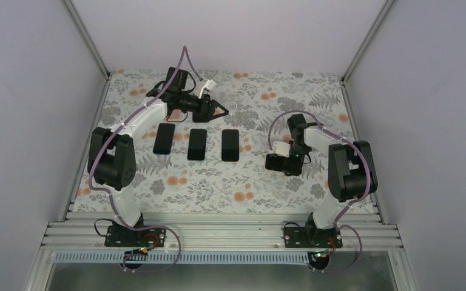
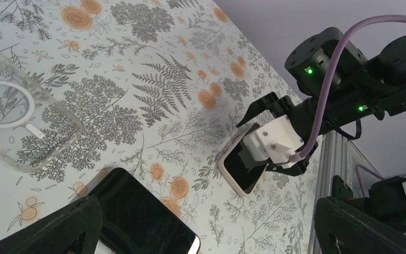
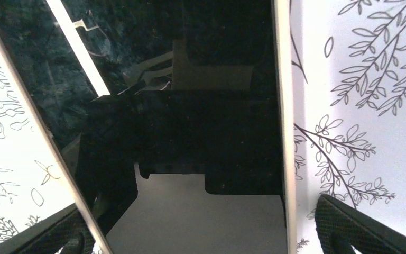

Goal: Take the phone out of the phone case
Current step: Pick up the phone at the center of the board.

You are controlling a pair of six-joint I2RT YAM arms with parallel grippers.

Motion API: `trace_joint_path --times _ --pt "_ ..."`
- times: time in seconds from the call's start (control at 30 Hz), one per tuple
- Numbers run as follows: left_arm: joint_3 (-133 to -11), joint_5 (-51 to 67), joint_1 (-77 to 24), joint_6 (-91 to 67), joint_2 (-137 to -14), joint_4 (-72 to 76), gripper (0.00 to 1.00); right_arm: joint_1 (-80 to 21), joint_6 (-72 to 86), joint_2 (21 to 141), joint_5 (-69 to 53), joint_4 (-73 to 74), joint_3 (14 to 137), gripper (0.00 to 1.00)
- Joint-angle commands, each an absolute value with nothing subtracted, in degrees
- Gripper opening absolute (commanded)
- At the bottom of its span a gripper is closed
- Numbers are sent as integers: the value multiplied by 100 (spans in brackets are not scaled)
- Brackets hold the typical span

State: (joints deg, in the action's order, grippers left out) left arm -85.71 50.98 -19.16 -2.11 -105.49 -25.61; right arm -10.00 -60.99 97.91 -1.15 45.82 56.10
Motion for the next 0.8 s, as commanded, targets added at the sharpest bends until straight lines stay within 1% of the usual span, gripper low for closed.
trace_joint_path --times 0.0,0.17,0.37,0.53,0.77 --pt "-8578 5208 -1932 -84 -10392 -2533 100 -1094 -6221 10119 -17 4584 5494 92" --pt "-8580 5092 -1928 -95 -10351 -2529 100 -1179 -6095 9996 -13 4479 5341 68" --pt "-8436 4994 -1891 -202 -10201 -2381 100 -1226 -5633 9579 -674 4572 5777 54" --pt "-8220 4897 -1845 -493 -10134 -2187 100 -1235 -5153 9192 -1300 4582 6255 49" --pt "-7828 5038 -1829 -980 -10145 -1734 100 -1296 -4390 8854 -1487 4202 6614 47"
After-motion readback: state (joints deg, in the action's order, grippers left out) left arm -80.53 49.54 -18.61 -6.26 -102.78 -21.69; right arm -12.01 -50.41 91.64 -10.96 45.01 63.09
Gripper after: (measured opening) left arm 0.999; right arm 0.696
